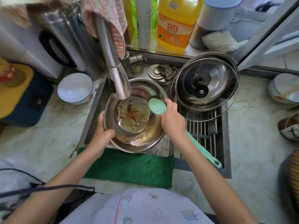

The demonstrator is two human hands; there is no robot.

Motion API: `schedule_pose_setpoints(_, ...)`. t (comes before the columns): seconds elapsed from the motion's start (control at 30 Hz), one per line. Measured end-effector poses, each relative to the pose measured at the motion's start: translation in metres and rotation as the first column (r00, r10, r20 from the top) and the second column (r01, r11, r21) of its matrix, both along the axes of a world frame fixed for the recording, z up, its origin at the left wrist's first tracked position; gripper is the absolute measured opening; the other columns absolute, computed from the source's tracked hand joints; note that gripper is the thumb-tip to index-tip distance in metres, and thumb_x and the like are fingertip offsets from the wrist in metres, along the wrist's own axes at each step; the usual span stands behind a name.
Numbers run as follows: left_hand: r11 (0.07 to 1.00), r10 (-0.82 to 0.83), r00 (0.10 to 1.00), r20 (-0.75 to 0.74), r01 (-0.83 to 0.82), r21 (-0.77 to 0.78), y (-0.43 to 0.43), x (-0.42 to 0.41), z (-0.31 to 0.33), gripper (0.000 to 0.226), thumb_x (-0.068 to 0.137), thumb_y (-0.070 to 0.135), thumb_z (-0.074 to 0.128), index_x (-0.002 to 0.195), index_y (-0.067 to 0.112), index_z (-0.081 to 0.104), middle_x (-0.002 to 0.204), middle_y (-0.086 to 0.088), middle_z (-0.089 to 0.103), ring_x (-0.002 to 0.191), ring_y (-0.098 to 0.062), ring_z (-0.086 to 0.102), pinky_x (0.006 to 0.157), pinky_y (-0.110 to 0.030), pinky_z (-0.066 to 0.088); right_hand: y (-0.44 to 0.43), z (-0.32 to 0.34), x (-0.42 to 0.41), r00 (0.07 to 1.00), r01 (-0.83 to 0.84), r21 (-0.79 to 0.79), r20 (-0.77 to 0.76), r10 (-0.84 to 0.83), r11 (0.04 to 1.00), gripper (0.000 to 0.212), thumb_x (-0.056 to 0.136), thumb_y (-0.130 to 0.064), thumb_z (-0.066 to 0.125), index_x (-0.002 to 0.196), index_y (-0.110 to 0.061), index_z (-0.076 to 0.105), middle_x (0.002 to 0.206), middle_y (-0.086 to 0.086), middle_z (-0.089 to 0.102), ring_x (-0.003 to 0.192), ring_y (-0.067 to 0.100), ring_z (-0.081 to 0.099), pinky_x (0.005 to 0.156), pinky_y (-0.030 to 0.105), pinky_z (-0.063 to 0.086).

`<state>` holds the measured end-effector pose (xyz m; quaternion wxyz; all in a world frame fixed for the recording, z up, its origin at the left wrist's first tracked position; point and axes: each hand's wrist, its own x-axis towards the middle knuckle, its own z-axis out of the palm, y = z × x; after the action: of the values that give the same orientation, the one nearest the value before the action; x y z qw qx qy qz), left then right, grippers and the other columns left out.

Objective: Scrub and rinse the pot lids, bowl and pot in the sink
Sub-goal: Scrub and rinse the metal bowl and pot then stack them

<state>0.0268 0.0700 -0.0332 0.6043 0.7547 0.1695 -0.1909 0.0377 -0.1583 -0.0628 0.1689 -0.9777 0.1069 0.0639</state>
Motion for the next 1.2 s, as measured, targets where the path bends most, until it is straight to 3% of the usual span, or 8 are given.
schedule_pose_setpoints(0.1, 0.998, 0.048, 0.996, -0.071, -0.051, -0.047, 0.001, -0.008, -0.008, 0.083, 0.076, -0.019, 0.037, 0.14, 0.032, 0.025, 0.123, -0.007, 0.046, 0.112, -0.034, 0.051, 0.06, -0.035, 0.052, 0.003, 0.01, -0.014, 0.972, -0.142, -0.258, -0.22, 0.085, 0.956, 0.027, 0.092, -0.008, 0.05, 0.118, -0.014, 0.048, 0.118, 0.01, 0.044, 0.064, 0.023, 0.048, 0.057, 0.032, 0.035)
schedule_pose_setpoints(0.17, 0.996, 0.061, 0.996, -0.071, -0.065, -0.061, -0.001, -0.013, -0.011, 0.086, 0.075, -0.019, 0.037, 0.142, 0.032, 0.024, 0.125, -0.009, 0.045, 0.113, -0.033, 0.05, 0.065, -0.039, 0.054, 0.008, 0.012, -0.024, 0.918, -0.252, -0.259, -0.37, 0.145, 0.932, 0.024, 0.091, -0.01, 0.051, 0.115, -0.013, 0.055, 0.116, 0.008, 0.046, 0.07, 0.025, 0.054, 0.061, 0.032, 0.038)
schedule_pose_setpoints(0.3, 0.991, 0.102, 0.994, -0.038, -0.105, -0.077, -0.007, -0.014, -0.014, 0.088, 0.07, -0.02, 0.037, 0.141, 0.031, 0.026, 0.126, -0.007, 0.046, 0.12, -0.032, 0.046, 0.091, -0.054, 0.049, 0.028, 0.015, -0.042, 0.851, -0.257, 0.155, -0.431, 0.3, 0.954, 0.022, 0.092, -0.017, 0.054, 0.109, -0.018, 0.068, 0.115, -0.001, 0.064, 0.097, 0.021, 0.063, 0.077, 0.031, 0.049)
schedule_pose_setpoints(0.43, 0.983, 0.147, 0.988, -0.04, -0.151, -0.106, -0.009, -0.012, -0.013, 0.088, 0.07, -0.022, 0.036, 0.142, 0.027, 0.027, 0.128, -0.01, 0.047, 0.118, -0.031, 0.047, 0.085, -0.045, 0.051, 0.042, 0.014, -0.043, 0.872, -0.132, 0.494, -0.354, 0.338, 0.859, 0.015, 0.089, -0.028, 0.066, 0.103, -0.026, 0.071, 0.124, -0.007, 0.06, 0.107, 0.016, 0.058, 0.091, 0.037, 0.049)
schedule_pose_setpoints(0.73, 0.955, 0.172, 0.97, -0.17, -0.207, -0.214, 0.009, -0.014, -0.012, 0.085, 0.072, -0.018, 0.035, 0.143, 0.028, 0.028, 0.122, -0.015, 0.052, 0.102, -0.033, 0.057, 0.053, -0.035, 0.056, 0.01, 0.025, -0.007, 0.809, -0.364, 0.195, -0.419, 0.412, 0.911, 0.008, 0.087, -0.025, 0.066, 0.093, -0.027, 0.071, 0.106, -0.006, 0.066, 0.093, 0.019, 0.063, 0.081, 0.035, 0.052)
schedule_pose_setpoints(0.93, 0.931, 0.201, 0.952, -0.231, -0.259, -0.258, 0.005, -0.011, -0.003, 0.05, 0.077, -0.019, 0.033, 0.116, 0.009, 0.048, 0.103, -0.013, 0.06, 0.085, -0.029, 0.062, 0.045, -0.034, 0.056, 0.06, 0.015, -0.029, 0.89, -0.208, 0.565, -0.228, 0.394, 0.798, 0.014, 0.087, -0.022, 0.069, 0.1, -0.018, 0.072, 0.115, 0.002, 0.062, 0.104, 0.02, 0.058, 0.088, 0.033, 0.047)
schedule_pose_setpoints(1.03, 0.885, 0.232, 0.923, -0.305, -0.331, -0.328, 0.012, -0.017, -0.001, 0.034, 0.08, -0.017, 0.029, 0.09, 0.003, 0.054, 0.09, -0.014, 0.06, 0.076, -0.026, 0.06, 0.044, -0.032, 0.055, 0.032, 0.027, -0.014, 0.809, -0.343, 0.352, -0.359, 0.465, 0.871, 0.012, 0.088, -0.026, 0.068, 0.098, -0.02, 0.072, 0.108, 0.0, 0.067, 0.094, 0.022, 0.063, 0.084, 0.037, 0.052)
schedule_pose_setpoints(1.2, 0.888, 0.175, 0.937, -0.301, -0.282, -0.364, 0.016, -0.022, 0.002, 0.039, 0.08, -0.018, 0.029, 0.107, 0.0, 0.051, 0.089, -0.014, 0.063, 0.075, -0.027, 0.062, 0.047, -0.035, 0.057, 0.034, 0.039, 0.004, 0.742, -0.558, 0.246, -0.279, 0.609, 0.793, 0.018, 0.089, -0.032, 0.066, 0.088, -0.016, 0.073, 0.091, -0.002, 0.068, 0.077, 0.02, 0.064, 0.069, 0.035, 0.054)
